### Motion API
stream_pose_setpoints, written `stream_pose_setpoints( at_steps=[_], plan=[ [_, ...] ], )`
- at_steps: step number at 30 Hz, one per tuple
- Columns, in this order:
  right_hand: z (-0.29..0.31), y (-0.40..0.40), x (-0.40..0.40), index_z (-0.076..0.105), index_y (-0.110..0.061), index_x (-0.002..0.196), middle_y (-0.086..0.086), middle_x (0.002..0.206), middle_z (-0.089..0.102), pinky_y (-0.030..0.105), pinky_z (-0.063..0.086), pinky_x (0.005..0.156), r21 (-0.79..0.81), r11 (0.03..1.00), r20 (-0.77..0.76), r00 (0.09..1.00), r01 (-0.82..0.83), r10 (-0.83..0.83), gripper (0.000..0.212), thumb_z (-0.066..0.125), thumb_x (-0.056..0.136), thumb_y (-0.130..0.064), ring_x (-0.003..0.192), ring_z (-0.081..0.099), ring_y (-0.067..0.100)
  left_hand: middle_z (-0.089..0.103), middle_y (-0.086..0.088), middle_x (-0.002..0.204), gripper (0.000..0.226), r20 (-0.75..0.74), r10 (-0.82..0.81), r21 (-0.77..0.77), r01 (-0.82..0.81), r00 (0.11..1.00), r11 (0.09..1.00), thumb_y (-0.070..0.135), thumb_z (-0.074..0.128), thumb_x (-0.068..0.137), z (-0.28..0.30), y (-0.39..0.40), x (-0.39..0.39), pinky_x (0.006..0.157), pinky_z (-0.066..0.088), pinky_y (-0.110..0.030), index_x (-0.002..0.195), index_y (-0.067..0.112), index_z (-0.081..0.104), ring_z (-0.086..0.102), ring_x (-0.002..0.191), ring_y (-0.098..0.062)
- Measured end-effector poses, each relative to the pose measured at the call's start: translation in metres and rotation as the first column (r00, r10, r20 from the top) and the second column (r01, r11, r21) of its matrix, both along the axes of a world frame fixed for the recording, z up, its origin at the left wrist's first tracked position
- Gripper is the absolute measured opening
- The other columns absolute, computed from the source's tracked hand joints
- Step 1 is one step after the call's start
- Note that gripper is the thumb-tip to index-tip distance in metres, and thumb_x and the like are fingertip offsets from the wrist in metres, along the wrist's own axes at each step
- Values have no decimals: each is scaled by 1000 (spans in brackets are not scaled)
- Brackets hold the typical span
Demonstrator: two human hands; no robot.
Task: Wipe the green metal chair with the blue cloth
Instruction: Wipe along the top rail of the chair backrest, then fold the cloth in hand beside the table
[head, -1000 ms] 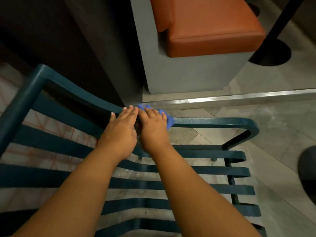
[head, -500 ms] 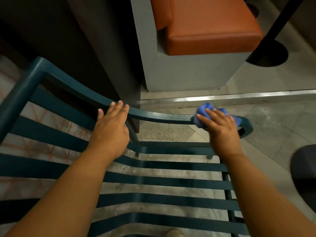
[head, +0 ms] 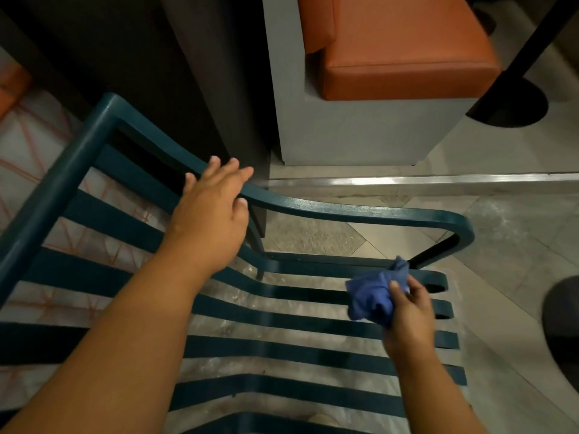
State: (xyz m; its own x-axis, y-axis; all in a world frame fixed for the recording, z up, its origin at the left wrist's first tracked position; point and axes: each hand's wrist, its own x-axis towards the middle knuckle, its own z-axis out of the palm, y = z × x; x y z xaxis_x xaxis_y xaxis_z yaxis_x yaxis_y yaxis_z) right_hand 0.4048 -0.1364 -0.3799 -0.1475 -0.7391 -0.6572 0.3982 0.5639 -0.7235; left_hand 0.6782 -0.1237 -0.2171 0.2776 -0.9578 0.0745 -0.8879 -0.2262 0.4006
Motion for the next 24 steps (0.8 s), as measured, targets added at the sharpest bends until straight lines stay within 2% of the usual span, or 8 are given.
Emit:
stream_pose_setpoints(
  at_steps=[2,5,8,12,16,18,20,24],
  plan=[
    [4,11,16,56,-20,121,12,107,63,38,58,66,146,989,328,943,0,-48,25,46,98,-15,92,66,27,23,9,154,47,-72,-30,36,33,997,999,17,40,98,-1,5,-10,115,-3,-30,143,30,34,5,143,-5],
    [18,25,38,63,-7,97,12,82,64,33,58,64,221,971,589,806,-88,-61,23,43,96,-19,73,65,19,24,10,154,46,-112,-61,56,68,992,996,17,41,97,5,20,-19,115,-4,-29,141,31,37,3,142,-3],
    [48,33,55,69,-1,107,19,108,67,40,49,97,167,966,740,673,-199,11,37,46,96,-28,102,65,26,26,10,153,44,-123,-9,35,13,992,999,17,40,97,28,39,-18,116,-4,-31,140,30,39,4,142,-2],
    [114,38,77,52,-8,136,22,140,49,51,31,112,8,934,796,568,-358,211,58,53,92,-46,131,45,38,27,9,152,44,-70,63,1,-63,996,998,18,41,97,76,74,-10,117,-2,-34,139,29,40,5,142,-3],
    [185,53,102,55,-8,133,24,132,56,53,42,102,-186,845,690,545,-502,476,67,74,70,-18,121,54,40,29,13,150,46,-87,133,-55,-138,987,989,22,46,95,125,127,-2,117,10,-35,139,33,41,11,140,0],
    [215,66,110,49,-7,136,24,133,55,51,47,97,-263,764,616,507,-590,603,70,70,70,-10,119,55,39,31,20,146,47,-228,171,-72,-192,959,979,28,51,93,143,156,-2,109,26,-30,136,41,41,22,135,2],
    [244,85,111,53,-4,132,25,131,56,51,44,102,-320,661,550,435,-679,713,60,65,74,-9,120,55,39,39,23,138,48,-462,224,-50,-277,858,960,35,58,89,159,181,-4,96,35,-23,133,48,43,36,126,2],
    [296,126,98,52,-3,132,30,136,49,56,30,111,-449,518,484,289,-728,826,51,58,81,-7,128,45,43,58,11,124,66,-859,276,168,-273,430,947,50,69,67,189,219,-14,85,49,-27,129,36,50,57,110,-7]
  ],
)
